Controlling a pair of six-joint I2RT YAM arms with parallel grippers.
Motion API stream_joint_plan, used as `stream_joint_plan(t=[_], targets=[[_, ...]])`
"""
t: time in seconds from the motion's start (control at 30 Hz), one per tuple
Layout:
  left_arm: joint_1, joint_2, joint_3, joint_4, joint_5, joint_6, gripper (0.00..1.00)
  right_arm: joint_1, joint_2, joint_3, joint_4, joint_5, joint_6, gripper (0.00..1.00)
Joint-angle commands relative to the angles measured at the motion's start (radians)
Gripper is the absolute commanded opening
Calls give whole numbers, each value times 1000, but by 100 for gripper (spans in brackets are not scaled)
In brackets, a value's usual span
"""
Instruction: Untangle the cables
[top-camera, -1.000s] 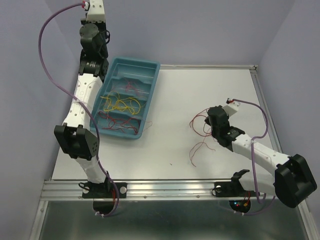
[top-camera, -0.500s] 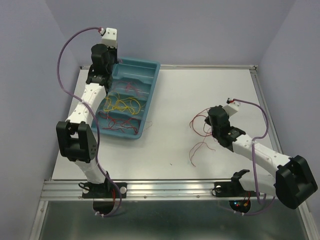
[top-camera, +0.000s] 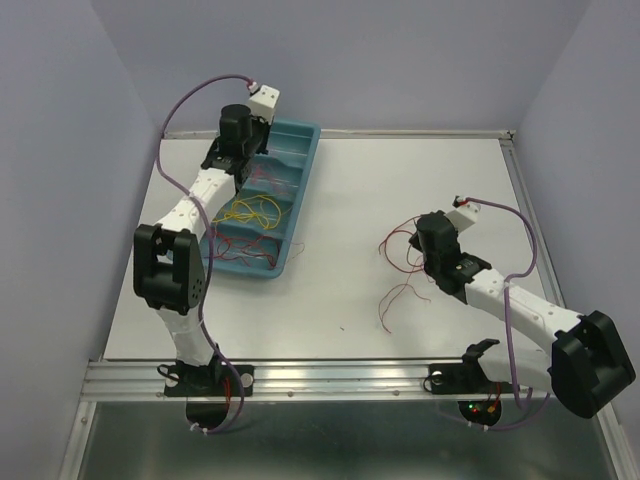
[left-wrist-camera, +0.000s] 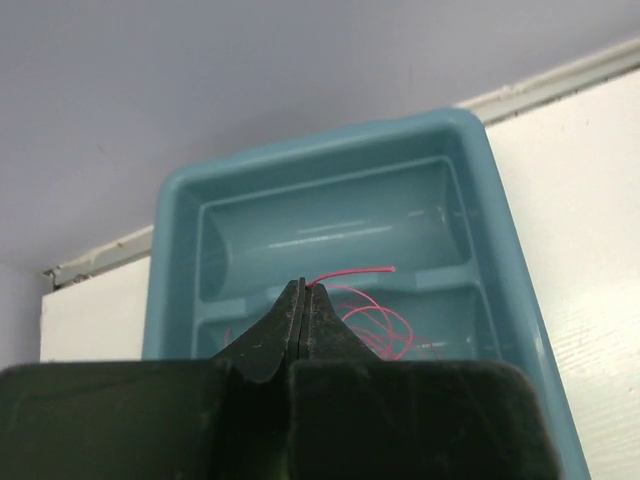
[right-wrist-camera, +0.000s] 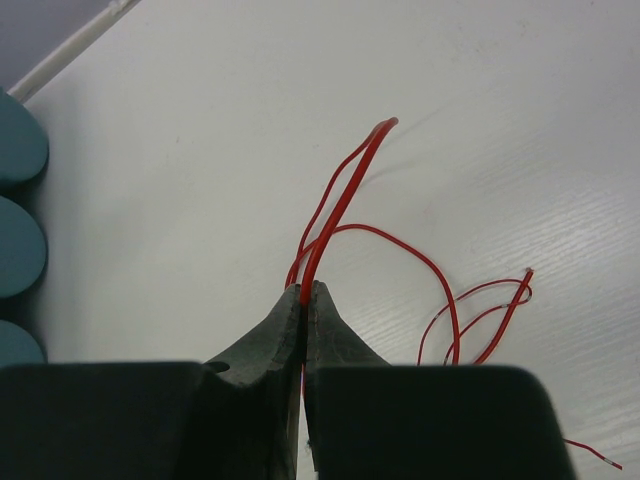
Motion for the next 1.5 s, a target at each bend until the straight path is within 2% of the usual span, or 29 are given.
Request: stream_joint_plan(t=[0.0,0.47,0.57,0.6,0.67,0.7,0.87,0.93,0.97,1.03,1.07,1.13,1.17,1.27,1.3,1.47], targets=[[-52,48,-19,-42,-86,52,0,-5,-22,-18,19,16,11,1],[-66,268,110,-223,-171,151,0,-5,-20,-18,19,5,7,1],[-66,271,127,-241,-140,162,18,-3,-22,-18,19,5,6,1],[-66,262,113,-237,-134,161,29,-5,-20,-18,21,5,7,1],[-66,232,95,-206,-125,138,34,-5,-19,-16,21,2,6,1],[-66,207,89,-203,-125,128,40,-5,-17,-16,21,5,6,1],[-68,145,90,-229,-135,114,53,-5,0,-5,21,-21,-6,1],[-68,99,75,-235,-149,111,59,-3,10,22,34,-88,-80,1],[-68,78,66,-234,-148,110,61,-5,23,30,50,-204,-123,1],[-71,3,31,-232,-108,95,65,-3,40,33,111,-333,-227,0],[-83,-48,3,-228,-73,84,68,-3,49,28,132,-442,-265,1],[-109,-99,-35,-218,-31,73,69,-2,47,12,217,-547,-304,1],[-123,-151,-58,-199,49,65,70,-3,43,-11,244,-640,-316,1],[-186,-221,-157,-121,174,14,74,-2,11,-37,327,-742,-348,0],[-200,-252,-180,-97,261,-8,75,3,1,-53,346,-800,-362,0],[-266,-275,-272,65,403,-114,76,12,-17,-38,369,-949,-390,3]])
